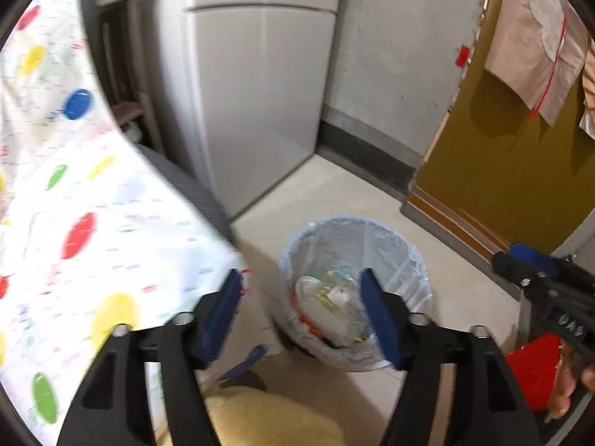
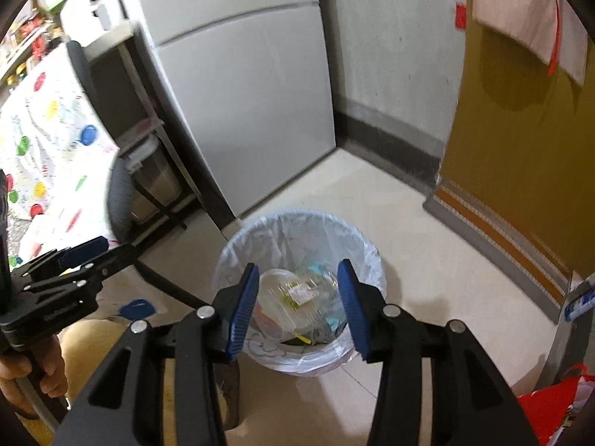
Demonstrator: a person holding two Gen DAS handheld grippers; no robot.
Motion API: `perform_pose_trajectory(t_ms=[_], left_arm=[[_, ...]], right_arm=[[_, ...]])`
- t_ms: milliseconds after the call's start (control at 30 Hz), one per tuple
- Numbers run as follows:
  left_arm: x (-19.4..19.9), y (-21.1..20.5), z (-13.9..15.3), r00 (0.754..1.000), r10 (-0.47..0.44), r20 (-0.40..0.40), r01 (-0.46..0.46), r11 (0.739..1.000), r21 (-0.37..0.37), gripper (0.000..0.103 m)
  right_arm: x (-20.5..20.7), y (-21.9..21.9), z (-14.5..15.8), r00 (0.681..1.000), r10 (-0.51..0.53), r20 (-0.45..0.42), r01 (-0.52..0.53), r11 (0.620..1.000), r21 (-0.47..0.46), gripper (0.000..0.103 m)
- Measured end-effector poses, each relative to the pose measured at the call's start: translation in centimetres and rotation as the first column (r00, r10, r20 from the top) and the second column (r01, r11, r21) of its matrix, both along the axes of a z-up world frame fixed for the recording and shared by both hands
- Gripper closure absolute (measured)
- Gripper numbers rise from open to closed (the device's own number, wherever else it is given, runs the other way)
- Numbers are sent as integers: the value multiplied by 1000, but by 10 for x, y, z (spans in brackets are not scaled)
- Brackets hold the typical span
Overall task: Collect trash
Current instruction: 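Move both grippers back over the chair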
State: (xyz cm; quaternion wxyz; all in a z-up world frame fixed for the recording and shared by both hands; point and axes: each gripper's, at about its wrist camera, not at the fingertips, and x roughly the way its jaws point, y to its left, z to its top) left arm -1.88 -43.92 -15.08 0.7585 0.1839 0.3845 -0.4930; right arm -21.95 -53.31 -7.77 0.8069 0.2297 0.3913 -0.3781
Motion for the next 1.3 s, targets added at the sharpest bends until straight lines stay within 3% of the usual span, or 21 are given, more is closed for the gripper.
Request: perform_pose_trajectory(t_ms=[33, 67, 133, 233, 367, 600, 900, 1067, 1300], left_arm=[[1, 8, 5, 1000, 10, 12, -10, 1000, -14, 22], [3, 18, 12, 999, 28, 31, -27, 999, -27, 17], [6, 39, 26, 996, 54, 67, -51, 998, -45, 16], [14, 74, 43, 986, 121, 111, -115, 992, -55, 16], [35, 125, 57, 968, 228, 101, -221, 972, -81, 15], [69, 223, 67, 882, 449, 144, -445, 894, -56, 15], [101, 328, 67, 735, 654, 176, -668, 744, 26, 15], [108, 359, 68, 694, 693, 195, -712, 700, 48, 15], [109, 385, 77, 665, 721, 196, -740, 672, 38, 15]], right_arm=[[1, 7, 11, 1000, -2, 12, 3, 999, -33, 39], [2, 14, 21, 1000, 0, 28, 2, 998, -65, 36], [5, 25, 37, 998, 15, 59, -9, 995, -103, 30], [18, 39, 56, 993, 67, 97, -55, 991, -124, 27], [47, 66, 74, 977, 175, 121, -155, 975, -160, 23], [108, 106, 74, 936, 321, 145, -307, 945, -116, 21], [179, 182, 56, 855, 508, 107, -500, 861, -88, 20], [201, 217, 50, 805, 586, 92, -583, 810, -59, 20], [235, 264, 44, 725, 688, 33, -687, 725, -51, 20]])
